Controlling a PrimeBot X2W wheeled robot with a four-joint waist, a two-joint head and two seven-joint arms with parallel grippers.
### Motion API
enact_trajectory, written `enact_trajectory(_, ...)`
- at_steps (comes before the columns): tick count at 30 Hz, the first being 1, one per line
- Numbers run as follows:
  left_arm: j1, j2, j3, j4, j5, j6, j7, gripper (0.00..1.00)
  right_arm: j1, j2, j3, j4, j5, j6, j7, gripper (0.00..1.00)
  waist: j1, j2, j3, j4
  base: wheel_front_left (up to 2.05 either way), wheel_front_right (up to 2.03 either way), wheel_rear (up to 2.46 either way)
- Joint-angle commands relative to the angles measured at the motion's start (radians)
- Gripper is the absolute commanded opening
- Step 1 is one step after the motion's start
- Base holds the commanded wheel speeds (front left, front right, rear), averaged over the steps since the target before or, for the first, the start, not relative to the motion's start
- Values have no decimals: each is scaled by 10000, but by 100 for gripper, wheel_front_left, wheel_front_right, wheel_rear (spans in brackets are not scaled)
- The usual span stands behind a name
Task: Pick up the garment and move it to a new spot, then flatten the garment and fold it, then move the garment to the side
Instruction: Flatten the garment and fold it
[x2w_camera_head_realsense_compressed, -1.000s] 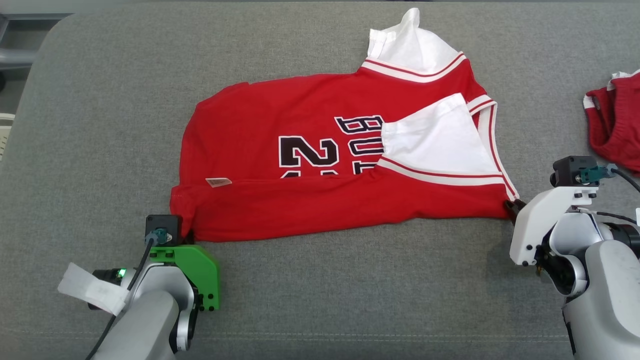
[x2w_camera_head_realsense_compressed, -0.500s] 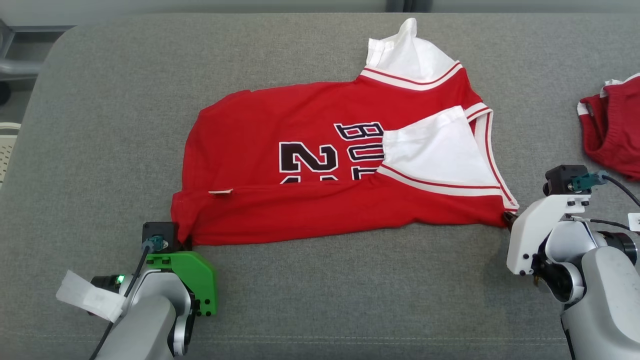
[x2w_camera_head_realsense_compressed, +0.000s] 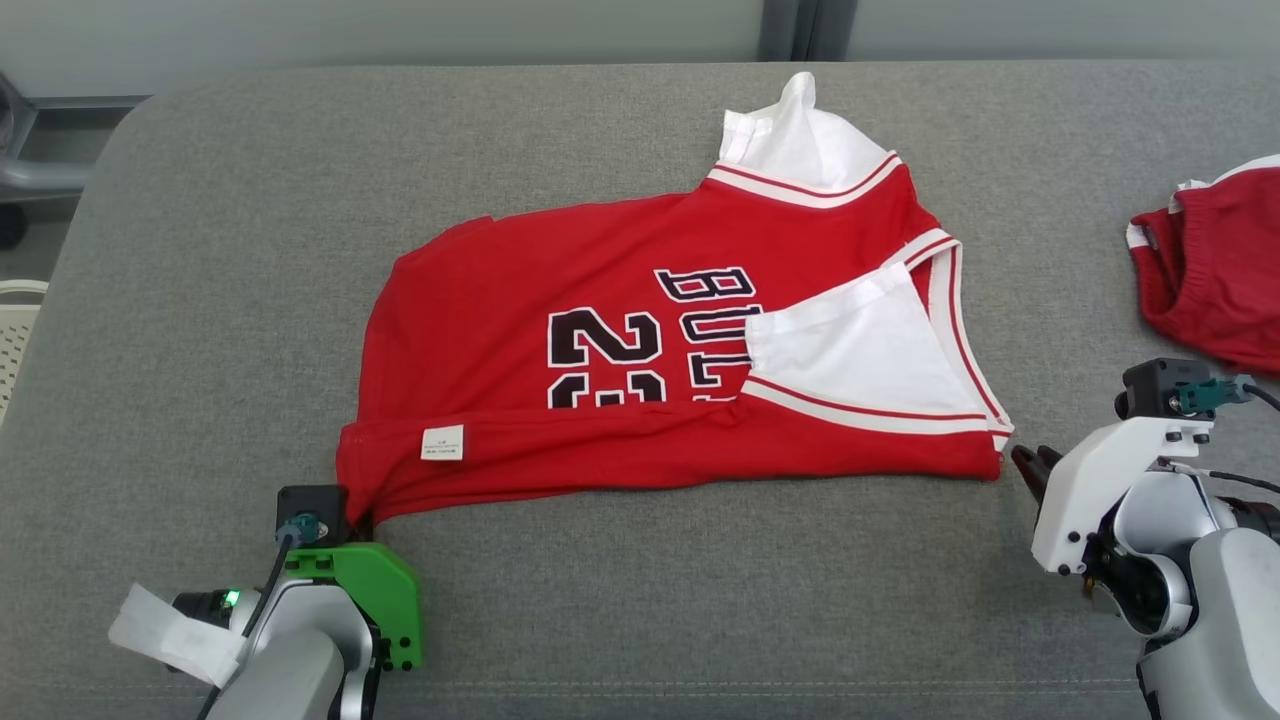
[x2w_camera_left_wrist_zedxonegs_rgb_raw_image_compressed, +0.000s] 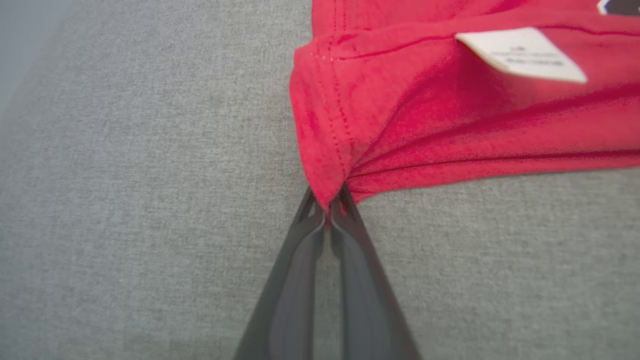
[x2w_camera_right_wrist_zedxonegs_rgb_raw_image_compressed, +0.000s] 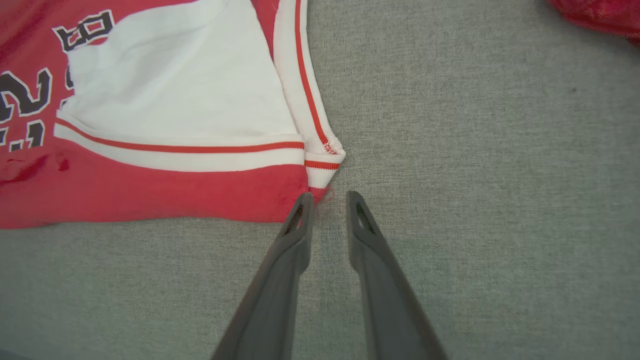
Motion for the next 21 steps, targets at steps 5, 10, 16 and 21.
enact_trajectory(5,12,29,-77,-108,24,172,139,100,-129,52,89,-75,-17,-5,-158,100,0,0,80,22,0,0,0)
enact_trajectory(10,96,124,-60,-334,-111,254,371,100,-190,8,93,12,-90,-5,-246,100,0,0,109,51,0,0,0)
enact_trajectory(16,276,159,-69,-782,-390,122,947,100,-251,112,63,269,-176,-5,-176,100,0,0,215,106,0,0,0)
enact_trajectory(21,154,284,-165,-1156,-318,200,1190,100,-402,201,30,533,-279,-5,-281,100,0,0,383,159,0,0,0)
